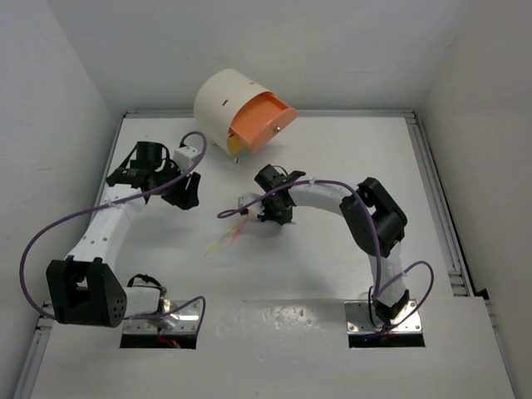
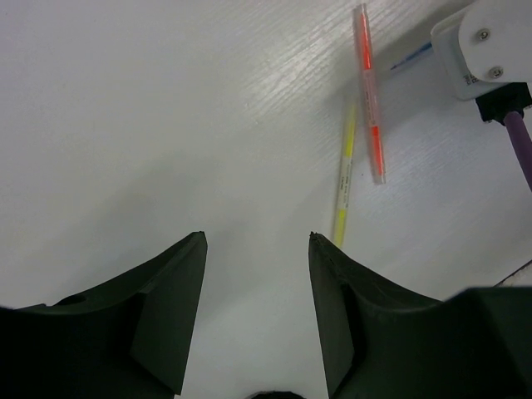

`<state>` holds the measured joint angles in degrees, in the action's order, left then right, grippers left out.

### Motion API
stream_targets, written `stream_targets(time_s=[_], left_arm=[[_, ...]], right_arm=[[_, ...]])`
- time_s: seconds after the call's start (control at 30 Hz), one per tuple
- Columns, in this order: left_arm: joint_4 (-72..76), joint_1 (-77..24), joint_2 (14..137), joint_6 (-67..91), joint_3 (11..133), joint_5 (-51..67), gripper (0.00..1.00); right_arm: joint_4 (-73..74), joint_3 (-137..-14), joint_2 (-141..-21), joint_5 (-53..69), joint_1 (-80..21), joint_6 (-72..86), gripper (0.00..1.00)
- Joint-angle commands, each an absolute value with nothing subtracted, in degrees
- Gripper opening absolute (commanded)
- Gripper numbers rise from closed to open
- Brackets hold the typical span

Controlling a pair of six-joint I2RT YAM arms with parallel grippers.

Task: Sort the stationery into containers
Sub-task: Pick up the pen from the center of the board.

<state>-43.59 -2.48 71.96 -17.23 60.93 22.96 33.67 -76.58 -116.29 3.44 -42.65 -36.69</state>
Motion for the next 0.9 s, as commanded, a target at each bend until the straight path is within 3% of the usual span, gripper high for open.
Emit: stream_targets(time_s=[0.0,0.27,0.5,0.87], left_arm=[[-41.1,-1.8,72.8,-16.6,61.4,24.6,0.58],[-39.1,-1.7,75.4,-15.9,62.5,26.8,0.58],[-39.1,-2.0,77.3,-14.8,61.4,27.9,0.58],[-38.2,-5.0,76.6,-14.2,59.1,26.4,0.57]], right_arm=[[35.1,-75.4,-113.1,3.7,-42.8,-37.5,0.00],[40.2,-78.5,-94.9,6.2,-42.6,-38.0,0.00],[40.2,-87.7,-91.1,4.6,-40.1,-49.3,0.00],[26.9,-103.6,-104.7,7.2,-31.1,-66.7,0.00]])
